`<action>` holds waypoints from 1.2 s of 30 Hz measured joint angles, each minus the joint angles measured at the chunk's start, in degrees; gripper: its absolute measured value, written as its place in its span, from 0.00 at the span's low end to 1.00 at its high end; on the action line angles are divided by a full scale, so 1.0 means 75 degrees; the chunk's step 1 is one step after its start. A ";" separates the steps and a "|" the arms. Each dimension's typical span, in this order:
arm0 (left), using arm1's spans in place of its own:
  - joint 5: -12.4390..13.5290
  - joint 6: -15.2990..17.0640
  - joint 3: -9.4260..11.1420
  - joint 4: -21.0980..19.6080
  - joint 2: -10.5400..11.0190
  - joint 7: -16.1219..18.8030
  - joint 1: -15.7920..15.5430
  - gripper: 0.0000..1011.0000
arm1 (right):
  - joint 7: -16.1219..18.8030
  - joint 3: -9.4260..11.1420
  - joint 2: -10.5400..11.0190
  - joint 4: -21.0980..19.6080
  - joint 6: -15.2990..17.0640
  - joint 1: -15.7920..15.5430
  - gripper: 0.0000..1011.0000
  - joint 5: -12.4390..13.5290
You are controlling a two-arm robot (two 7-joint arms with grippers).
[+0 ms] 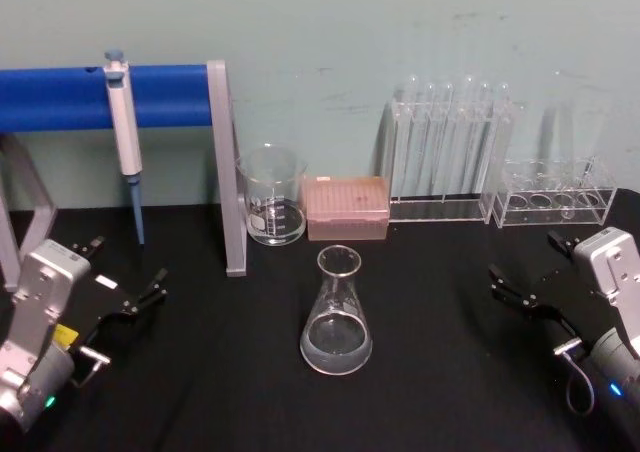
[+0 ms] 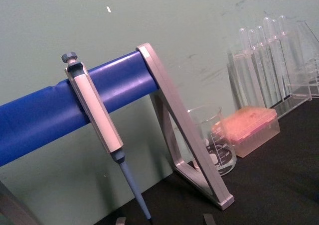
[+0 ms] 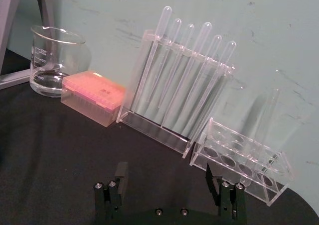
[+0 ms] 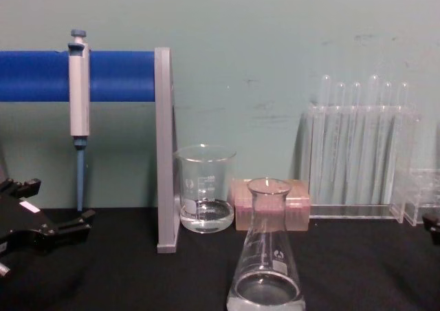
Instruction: Grasp the erlenmeyer flask with one hand, shake it three times, then place it back.
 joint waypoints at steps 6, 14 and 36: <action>0.0000 0.0000 0.0000 -0.0001 0.0000 0.0000 0.0000 0.99 | 0.0000 0.0000 0.0000 0.0000 0.0000 -0.0001 0.99 0.0000; 0.0000 0.0000 0.0000 0.0000 0.0000 0.0000 0.0000 0.99 | 0.0000 0.0000 0.0000 0.0000 0.0000 -0.0001 0.99 0.0000; 0.0000 0.0000 0.0000 0.0000 0.0000 0.0000 0.0000 0.99 | 0.0508 0.0300 0.0098 -0.0382 0.0213 -0.0177 0.99 0.0119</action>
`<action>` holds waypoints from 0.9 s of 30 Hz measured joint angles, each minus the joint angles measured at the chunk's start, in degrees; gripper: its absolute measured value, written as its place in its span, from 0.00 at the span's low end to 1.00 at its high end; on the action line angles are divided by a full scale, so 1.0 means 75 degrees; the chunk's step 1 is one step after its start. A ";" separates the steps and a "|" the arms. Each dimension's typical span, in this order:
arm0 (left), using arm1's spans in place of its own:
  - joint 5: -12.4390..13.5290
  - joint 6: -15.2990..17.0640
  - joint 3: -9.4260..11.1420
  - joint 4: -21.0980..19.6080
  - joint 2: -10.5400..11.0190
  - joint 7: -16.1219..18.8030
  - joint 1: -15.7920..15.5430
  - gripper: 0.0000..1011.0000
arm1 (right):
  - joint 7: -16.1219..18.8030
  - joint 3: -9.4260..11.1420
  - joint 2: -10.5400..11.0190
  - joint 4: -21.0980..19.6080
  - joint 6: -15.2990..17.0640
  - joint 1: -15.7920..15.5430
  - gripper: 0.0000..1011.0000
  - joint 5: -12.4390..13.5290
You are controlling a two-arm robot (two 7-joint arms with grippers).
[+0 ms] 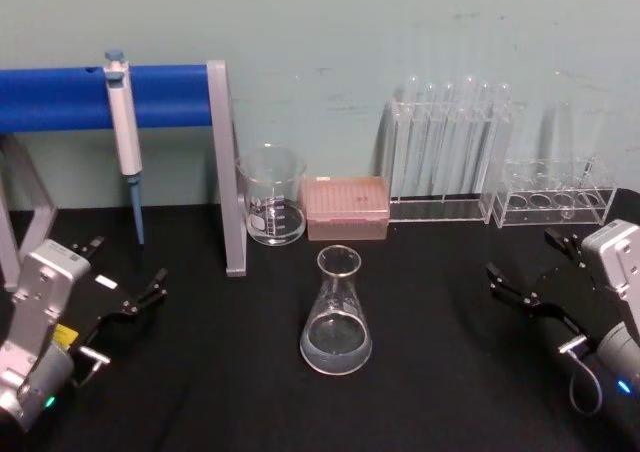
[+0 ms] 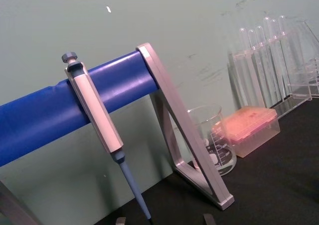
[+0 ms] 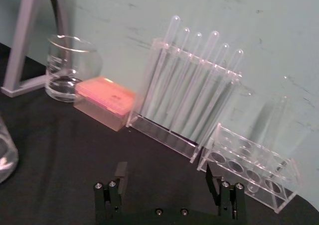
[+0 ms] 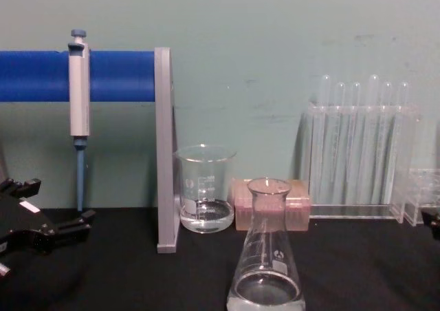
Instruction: Grasp the erlenmeyer flask with one hand, shake it three times, then place it back.
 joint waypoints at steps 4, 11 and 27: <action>0.0000 -0.0001 0.0000 0.0000 0.0000 0.0000 0.0000 0.99 | 0.0283 0.0124 0.0117 -0.0266 0.0044 -0.0135 0.99 0.0144; 0.0000 -0.0001 0.0000 0.0000 0.0000 0.0000 0.0000 0.99 | 0.1132 0.0375 0.0342 -0.0868 0.0051 -0.0472 0.99 0.0706; 0.0000 -0.0001 0.0000 0.0000 0.0000 0.0000 0.0000 0.99 | 0.2694 0.0347 0.0234 -0.1059 -0.0064 -0.0469 0.99 0.1199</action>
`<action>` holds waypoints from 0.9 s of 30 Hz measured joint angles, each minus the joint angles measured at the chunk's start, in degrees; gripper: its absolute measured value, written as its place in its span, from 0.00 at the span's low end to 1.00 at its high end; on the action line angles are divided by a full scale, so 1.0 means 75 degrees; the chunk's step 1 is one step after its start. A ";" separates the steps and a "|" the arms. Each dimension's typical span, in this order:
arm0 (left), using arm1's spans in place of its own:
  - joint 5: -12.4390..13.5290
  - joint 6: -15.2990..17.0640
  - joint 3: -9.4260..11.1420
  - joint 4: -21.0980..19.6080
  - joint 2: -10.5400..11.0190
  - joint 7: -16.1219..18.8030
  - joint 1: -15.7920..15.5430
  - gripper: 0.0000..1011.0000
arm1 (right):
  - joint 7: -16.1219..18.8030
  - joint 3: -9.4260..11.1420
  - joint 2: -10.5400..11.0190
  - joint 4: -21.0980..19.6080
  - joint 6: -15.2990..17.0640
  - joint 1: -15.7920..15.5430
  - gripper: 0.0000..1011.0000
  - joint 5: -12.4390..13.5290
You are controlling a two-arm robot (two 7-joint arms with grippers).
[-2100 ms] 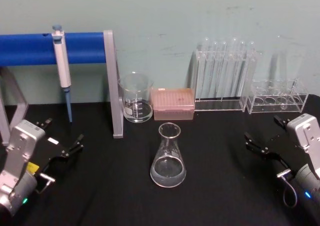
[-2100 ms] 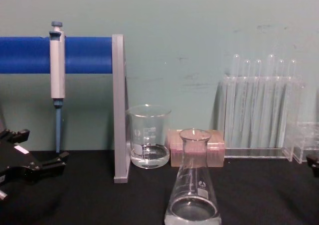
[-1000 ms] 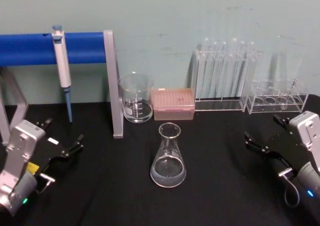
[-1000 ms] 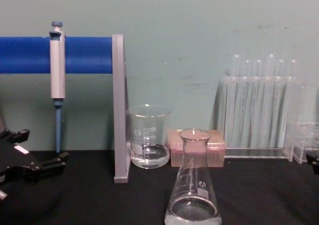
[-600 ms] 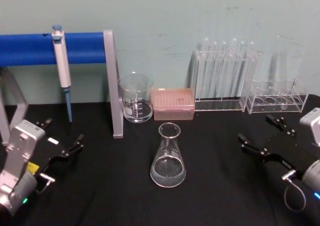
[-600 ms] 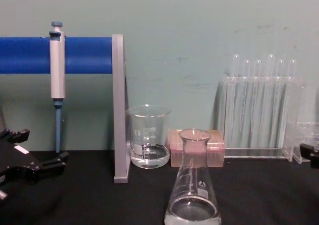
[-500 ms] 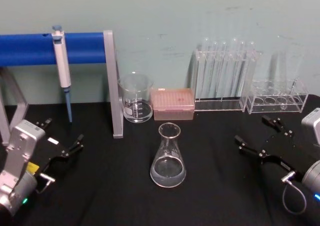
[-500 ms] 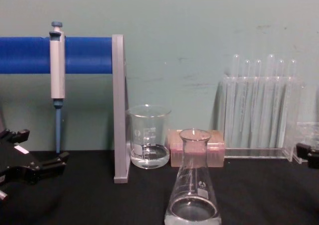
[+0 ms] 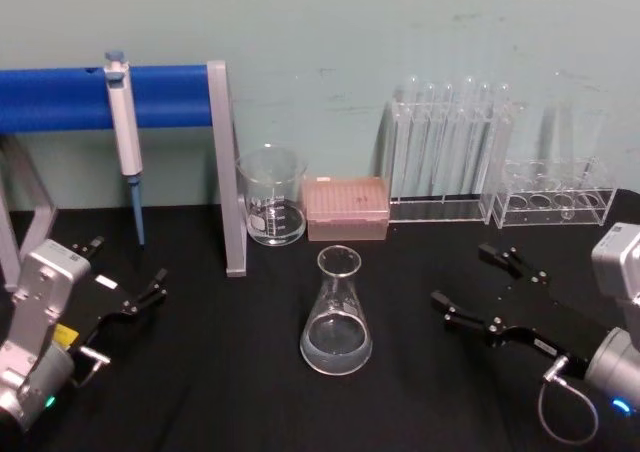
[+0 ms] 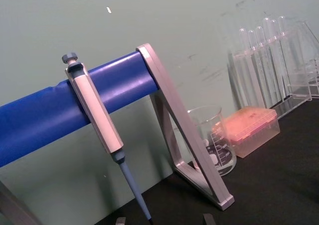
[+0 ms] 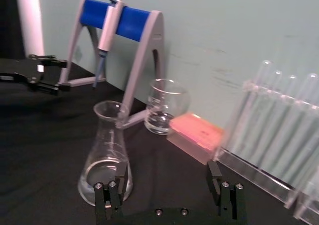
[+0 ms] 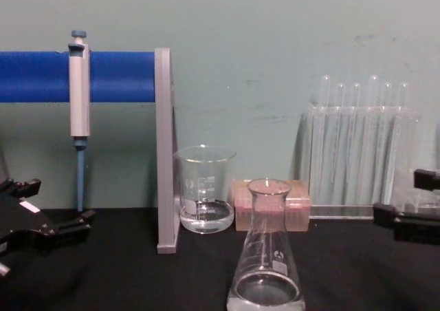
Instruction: Grasp the erlenmeyer flask with one hand, shake it three times, then place it back.
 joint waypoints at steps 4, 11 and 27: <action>0.0000 0.0000 0.0000 0.0000 0.0000 0.0000 0.0000 0.99 | 0.0241 -0.0039 -0.0109 0.0086 -0.0020 0.0109 0.99 0.0003; 0.0000 0.0000 0.0000 0.0000 0.0000 0.0000 0.0000 0.99 | 0.0623 -0.0106 -0.0315 0.0227 -0.0060 0.0295 0.99 -0.0023; 0.0000 0.0000 0.0000 0.0000 0.0000 0.0000 0.0000 0.99 | 0.1370 -0.0263 -0.0789 0.0737 -0.0060 0.0774 0.99 -0.0105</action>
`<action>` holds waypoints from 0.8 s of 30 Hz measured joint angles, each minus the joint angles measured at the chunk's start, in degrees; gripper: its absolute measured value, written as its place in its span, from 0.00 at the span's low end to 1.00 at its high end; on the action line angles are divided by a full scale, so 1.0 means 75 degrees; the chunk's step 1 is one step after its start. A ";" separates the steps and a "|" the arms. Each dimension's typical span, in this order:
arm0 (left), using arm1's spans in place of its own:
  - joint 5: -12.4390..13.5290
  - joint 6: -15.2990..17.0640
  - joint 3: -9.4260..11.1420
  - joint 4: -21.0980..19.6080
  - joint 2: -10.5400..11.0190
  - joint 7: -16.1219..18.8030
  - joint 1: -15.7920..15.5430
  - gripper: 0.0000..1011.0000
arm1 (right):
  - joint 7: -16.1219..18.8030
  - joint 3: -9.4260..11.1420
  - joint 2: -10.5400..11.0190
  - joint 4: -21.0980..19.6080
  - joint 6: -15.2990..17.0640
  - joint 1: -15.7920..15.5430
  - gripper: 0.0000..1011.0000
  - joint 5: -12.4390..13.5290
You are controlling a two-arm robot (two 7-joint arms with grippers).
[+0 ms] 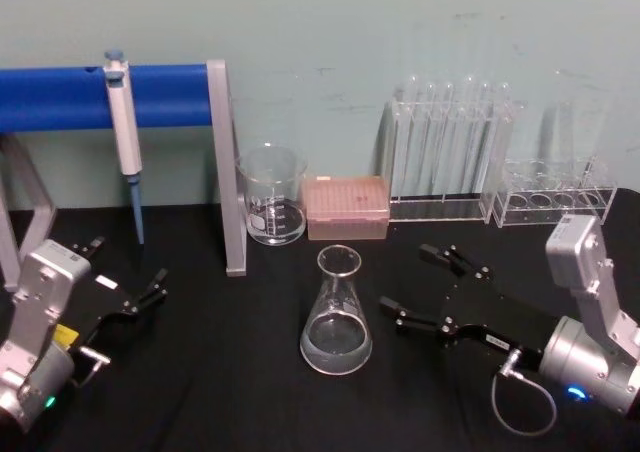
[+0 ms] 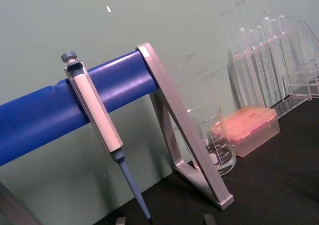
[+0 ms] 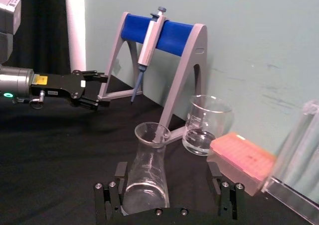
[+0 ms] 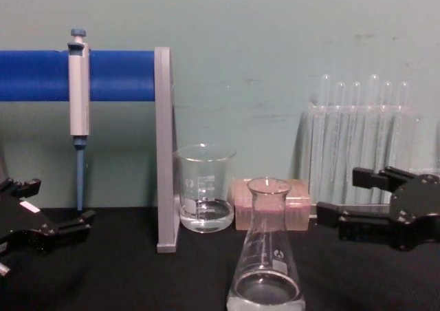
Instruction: Grasp the erlenmeyer flask with one hand, shake it three times, then place it back.
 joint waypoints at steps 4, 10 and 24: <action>0.0000 0.0000 0.0000 0.0000 0.0000 0.0000 0.0000 0.99 | 0.0124 -0.0078 -0.0099 0.0150 -0.0010 0.0121 0.99 -0.0024; 0.0000 0.0000 0.0000 0.0000 0.0000 0.0000 0.0000 0.99 | 0.0282 -0.0200 -0.0258 0.0420 -0.0010 0.0342 0.99 -0.0028; 0.0000 0.0000 0.0000 0.0000 0.0000 0.0000 0.0000 0.99 | 0.0468 -0.0503 -0.0642 0.1205 -0.0090 0.0940 0.99 -0.0159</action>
